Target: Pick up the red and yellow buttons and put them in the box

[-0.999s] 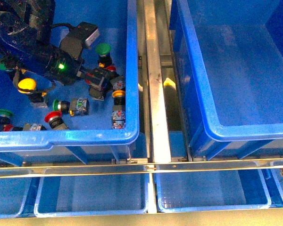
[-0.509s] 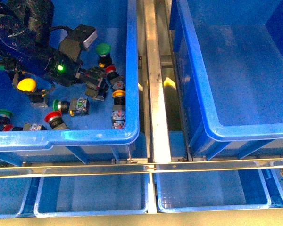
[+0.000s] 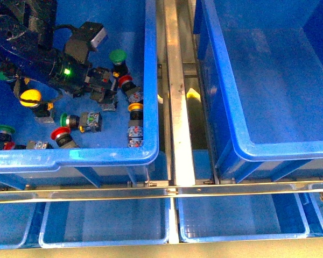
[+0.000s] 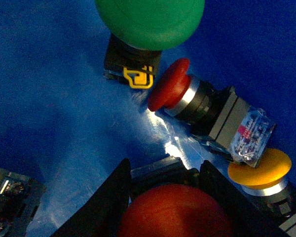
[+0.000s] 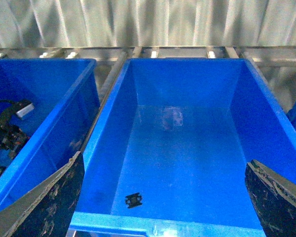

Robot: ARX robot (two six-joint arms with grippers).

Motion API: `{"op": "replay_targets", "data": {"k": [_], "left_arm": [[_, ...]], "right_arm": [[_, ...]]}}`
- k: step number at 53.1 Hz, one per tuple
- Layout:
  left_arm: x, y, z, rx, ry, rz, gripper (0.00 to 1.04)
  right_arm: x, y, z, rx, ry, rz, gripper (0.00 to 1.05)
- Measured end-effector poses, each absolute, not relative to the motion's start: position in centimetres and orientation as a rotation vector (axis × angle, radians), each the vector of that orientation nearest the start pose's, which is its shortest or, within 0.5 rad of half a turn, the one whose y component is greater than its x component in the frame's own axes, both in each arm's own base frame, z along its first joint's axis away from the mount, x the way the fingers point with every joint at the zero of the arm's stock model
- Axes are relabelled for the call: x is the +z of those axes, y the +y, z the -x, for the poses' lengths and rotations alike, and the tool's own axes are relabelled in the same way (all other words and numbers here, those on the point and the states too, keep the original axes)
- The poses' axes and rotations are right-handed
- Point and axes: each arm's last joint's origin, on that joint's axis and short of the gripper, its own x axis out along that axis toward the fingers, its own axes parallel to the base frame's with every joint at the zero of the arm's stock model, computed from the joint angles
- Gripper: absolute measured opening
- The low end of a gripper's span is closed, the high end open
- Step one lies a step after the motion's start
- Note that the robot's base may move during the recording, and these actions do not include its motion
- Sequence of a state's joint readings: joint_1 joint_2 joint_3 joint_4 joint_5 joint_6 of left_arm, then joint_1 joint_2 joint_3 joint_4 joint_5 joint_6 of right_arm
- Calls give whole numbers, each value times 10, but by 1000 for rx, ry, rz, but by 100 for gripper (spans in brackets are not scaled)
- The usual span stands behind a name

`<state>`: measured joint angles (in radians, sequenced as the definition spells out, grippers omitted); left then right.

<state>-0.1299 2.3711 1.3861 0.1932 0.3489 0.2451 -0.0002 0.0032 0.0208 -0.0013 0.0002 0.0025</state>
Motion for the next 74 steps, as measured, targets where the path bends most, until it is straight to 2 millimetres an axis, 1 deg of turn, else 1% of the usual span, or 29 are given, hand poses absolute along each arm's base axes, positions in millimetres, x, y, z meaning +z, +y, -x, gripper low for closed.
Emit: {"op": "replay_targets", "data": {"k": [5,11,16,17,25,29,30,35,39,45,51,57,62,69,70,74], "left_arm": [[53,-63,-455,-526,727,-70,33],[64,-52,-452,-487,717,5,33],[82,-35,-446,-446,692,78,33],[87,-30,-444,-433,683,102,33],[106,-4,-431,-373,677,193,33],[119,20,-411,-330,686,316,33],[122,27,-404,-310,691,358,33],[138,49,-375,-279,697,508,33],[149,60,-360,-269,692,605,33],[164,69,-346,-259,672,742,33],[177,65,-333,-269,671,867,33],[186,48,-322,-299,682,936,33],[190,26,-315,-339,707,971,33],[195,-15,-309,-409,747,995,33],[195,-18,-308,-416,750,995,33],[199,-49,-305,-486,774,991,33]], "right_arm": [[170,0,-97,0,-16,-2,98],[170,0,-97,0,-16,-2,98],[170,0,-97,0,-16,-2,98],[170,0,-97,0,-16,-2,98],[170,0,-97,0,-16,-2,98],[170,0,-97,0,-16,-2,98],[170,0,-97,0,-16,-2,98],[170,0,-97,0,-16,-2,98],[170,0,-97,0,-16,-2,98],[170,0,-97,0,-16,-2,98],[170,0,-97,0,-16,-2,98],[170,0,-97,0,-16,-2,98],[170,0,-97,0,-16,-2,98],[170,0,-97,0,-16,-2,98],[170,0,-97,0,-16,-2,98],[170,0,-97,0,-16,-2,98]]}}
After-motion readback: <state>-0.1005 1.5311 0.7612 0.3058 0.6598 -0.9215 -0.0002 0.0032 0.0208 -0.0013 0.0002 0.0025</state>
